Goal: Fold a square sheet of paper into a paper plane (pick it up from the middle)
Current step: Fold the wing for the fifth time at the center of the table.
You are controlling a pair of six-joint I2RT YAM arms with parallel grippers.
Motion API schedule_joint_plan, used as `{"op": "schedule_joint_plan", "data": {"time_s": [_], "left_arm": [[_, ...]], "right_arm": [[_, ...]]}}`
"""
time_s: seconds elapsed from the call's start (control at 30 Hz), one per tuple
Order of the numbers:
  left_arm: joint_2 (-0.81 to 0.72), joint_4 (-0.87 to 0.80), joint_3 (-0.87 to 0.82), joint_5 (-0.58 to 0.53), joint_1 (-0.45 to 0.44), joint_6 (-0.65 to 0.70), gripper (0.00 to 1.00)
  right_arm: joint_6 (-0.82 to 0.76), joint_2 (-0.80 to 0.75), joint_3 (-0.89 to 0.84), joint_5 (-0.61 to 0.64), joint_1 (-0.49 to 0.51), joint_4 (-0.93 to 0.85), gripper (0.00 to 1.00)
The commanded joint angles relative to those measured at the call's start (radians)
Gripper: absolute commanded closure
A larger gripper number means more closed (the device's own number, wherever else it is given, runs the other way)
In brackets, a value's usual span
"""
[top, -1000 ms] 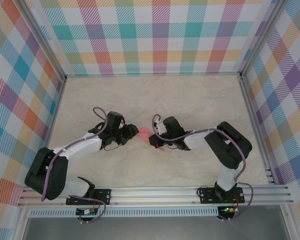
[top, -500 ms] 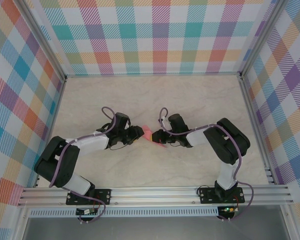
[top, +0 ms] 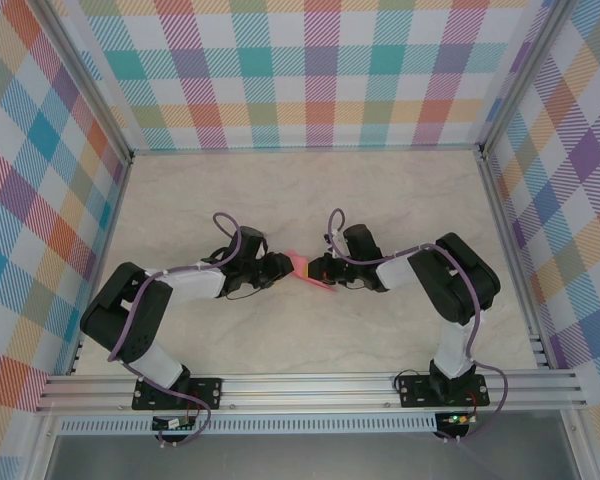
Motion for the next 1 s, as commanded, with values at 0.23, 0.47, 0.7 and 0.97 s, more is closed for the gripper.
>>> {"op": "schedule_joint_plan", "data": {"time_s": [0.23,0.47,0.7,0.97], "left_arm": [[0.05,0.079,0.049,0.017,-0.016,0.026,0.7],[0.053,0.105,0.051,0.034,-0.024,0.038,0.71],[0.081,0.112,0.061,0.049,-0.032,0.044,0.72],[0.103,0.113,0.073,0.062,-0.033,0.044,0.74]], "right_arm": [[0.052,0.028,-0.001,-0.031,-0.015,-0.02,1.0],[0.065,0.04,0.011,-0.052,-0.022,-0.039,1.0],[0.065,0.06,0.028,-0.075,-0.025,-0.064,1.0],[0.047,0.075,0.049,-0.079,-0.027,-0.118,1.0]]}}
